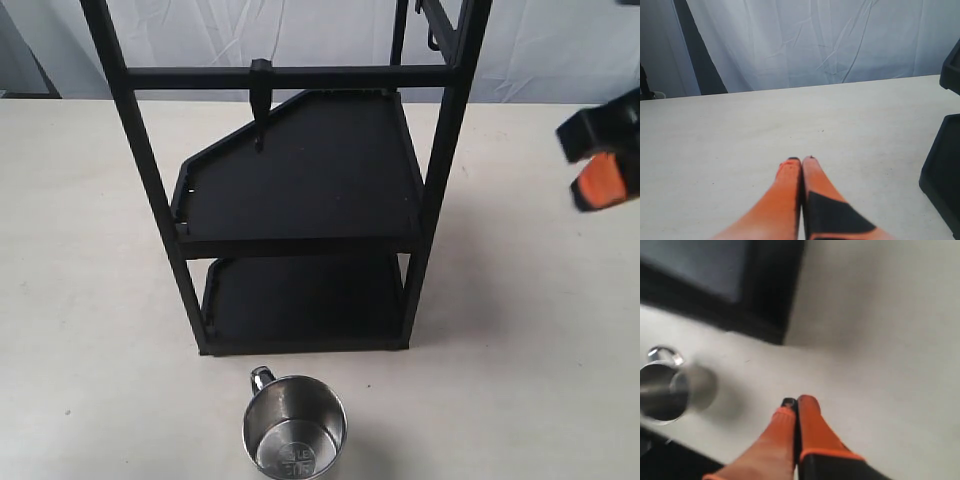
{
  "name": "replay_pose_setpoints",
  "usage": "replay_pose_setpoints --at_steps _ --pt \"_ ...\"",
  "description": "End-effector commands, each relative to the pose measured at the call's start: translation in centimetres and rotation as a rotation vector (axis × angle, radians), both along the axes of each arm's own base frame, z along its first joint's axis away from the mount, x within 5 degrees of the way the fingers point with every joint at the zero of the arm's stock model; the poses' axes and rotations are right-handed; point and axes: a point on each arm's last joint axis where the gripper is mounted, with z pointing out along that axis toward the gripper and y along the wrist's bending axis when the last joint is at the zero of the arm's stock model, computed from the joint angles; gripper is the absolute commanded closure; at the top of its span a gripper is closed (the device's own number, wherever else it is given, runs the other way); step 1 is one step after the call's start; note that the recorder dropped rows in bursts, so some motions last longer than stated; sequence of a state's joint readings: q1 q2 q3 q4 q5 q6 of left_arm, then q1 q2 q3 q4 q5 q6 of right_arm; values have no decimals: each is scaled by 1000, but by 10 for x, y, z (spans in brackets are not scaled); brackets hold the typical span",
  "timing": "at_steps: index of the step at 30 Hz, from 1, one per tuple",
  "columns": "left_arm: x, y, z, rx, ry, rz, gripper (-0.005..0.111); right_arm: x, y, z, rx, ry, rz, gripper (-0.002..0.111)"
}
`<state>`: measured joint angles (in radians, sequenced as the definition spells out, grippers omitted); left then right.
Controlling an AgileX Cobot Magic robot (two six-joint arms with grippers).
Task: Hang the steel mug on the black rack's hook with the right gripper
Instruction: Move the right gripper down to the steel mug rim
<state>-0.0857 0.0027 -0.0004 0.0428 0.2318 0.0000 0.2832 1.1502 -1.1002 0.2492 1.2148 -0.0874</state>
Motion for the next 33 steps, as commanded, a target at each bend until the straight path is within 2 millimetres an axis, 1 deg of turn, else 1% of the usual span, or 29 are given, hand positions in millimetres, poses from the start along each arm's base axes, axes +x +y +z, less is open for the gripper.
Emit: replay_pose_setpoints --at_steps 1,8,11,12,14,15,16,18,20,21,24,26,29,33 --pt "0 0 0 3 -3 -7 105 -39 39 -12 119 77 248 109" --pt "0 0 0 3 -3 -7 105 -67 87 -35 95 213 520 108" --pt "0 0 0 3 -3 -7 105 -76 115 -47 110 223 691 93" --pt "0 0 0 3 -3 -7 105 -80 124 -52 118 228 745 82" --pt "0 0 0 3 -3 -7 105 -86 140 -62 107 219 827 66" --pt "0 0 0 3 -3 -7 105 -88 148 -67 95 201 850 61" --pt "0 0 0 3 -3 -7 105 -89 153 -72 77 180 866 60" --pt "0 0 0 3 -3 -7 105 -93 166 -81 37 127 918 65" --pt "0 0 0 3 -3 -7 105 -98 177 -87 1 77 969 70" --pt "0 0 0 3 -3 -7 105 -99 182 -90 -18 58 993 70" --pt "0 0 0 3 -3 -7 105 -100 195 -98 -91 20 1059 65" --pt "0 0 0 3 -3 -7 105 -99 200 -103 -152 4 1097 62" --pt "0 0 0 3 -3 -7 105 -95 207 -114 -244 -34 1150 62" --pt "0 0 0 3 -3 -7 105 -91 214 -129 -294 -10 1162 62"
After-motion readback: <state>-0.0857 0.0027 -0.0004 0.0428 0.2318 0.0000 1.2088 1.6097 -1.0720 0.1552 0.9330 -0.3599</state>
